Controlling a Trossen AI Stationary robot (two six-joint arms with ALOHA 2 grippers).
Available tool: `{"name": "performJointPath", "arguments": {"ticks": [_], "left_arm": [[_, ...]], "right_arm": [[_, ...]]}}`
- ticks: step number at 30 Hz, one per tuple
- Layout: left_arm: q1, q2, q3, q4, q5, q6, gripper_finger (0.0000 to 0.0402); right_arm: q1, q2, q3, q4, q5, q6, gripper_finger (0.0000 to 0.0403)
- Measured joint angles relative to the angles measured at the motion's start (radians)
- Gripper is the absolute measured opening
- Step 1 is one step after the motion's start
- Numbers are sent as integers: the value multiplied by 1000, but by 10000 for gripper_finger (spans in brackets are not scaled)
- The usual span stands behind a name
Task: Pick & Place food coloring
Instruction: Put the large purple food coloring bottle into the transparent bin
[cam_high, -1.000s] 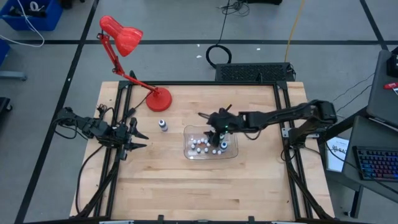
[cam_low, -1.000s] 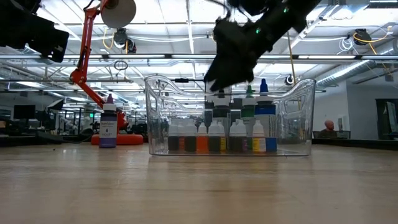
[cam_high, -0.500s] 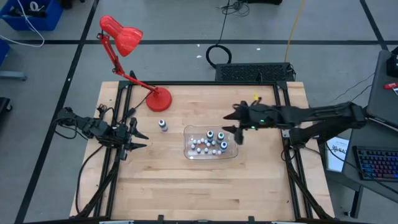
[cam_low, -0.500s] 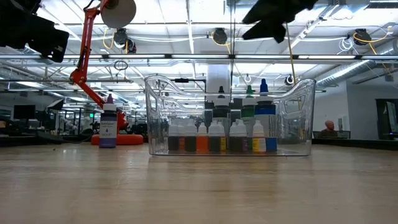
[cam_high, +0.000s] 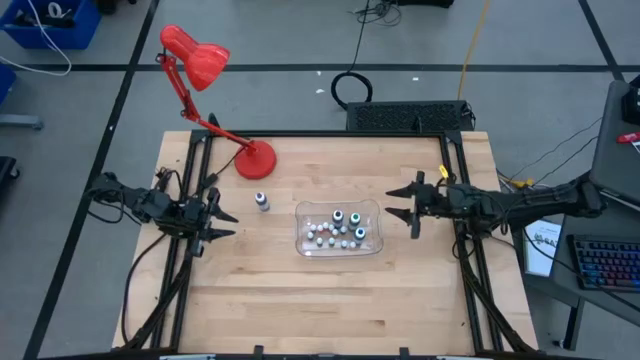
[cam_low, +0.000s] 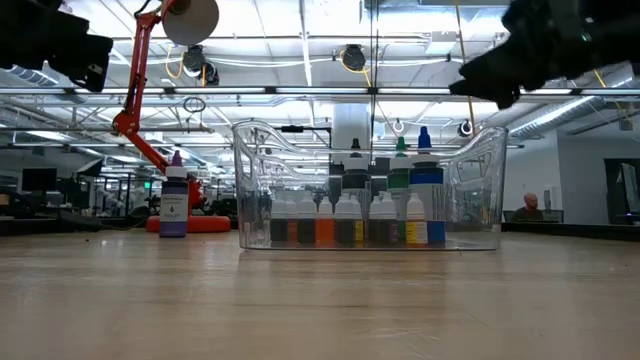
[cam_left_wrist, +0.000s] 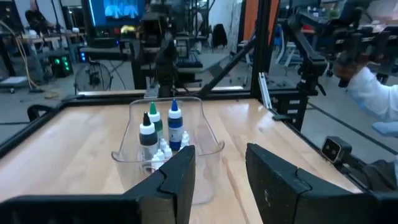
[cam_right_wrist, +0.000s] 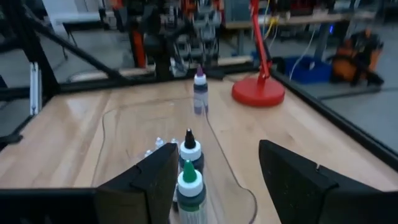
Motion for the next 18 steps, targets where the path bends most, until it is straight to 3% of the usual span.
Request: {"name": "performJointPath", "arguments": {"ticks": [9,18], "left_arm": [[0,0,0,-3,0,1,145],[0,0,0,23,0,-54,145]], "right_arm": [[0,-258,-238,149,7,-45,210],[-1,-480,-276,-6,-5,-114,210]]}}
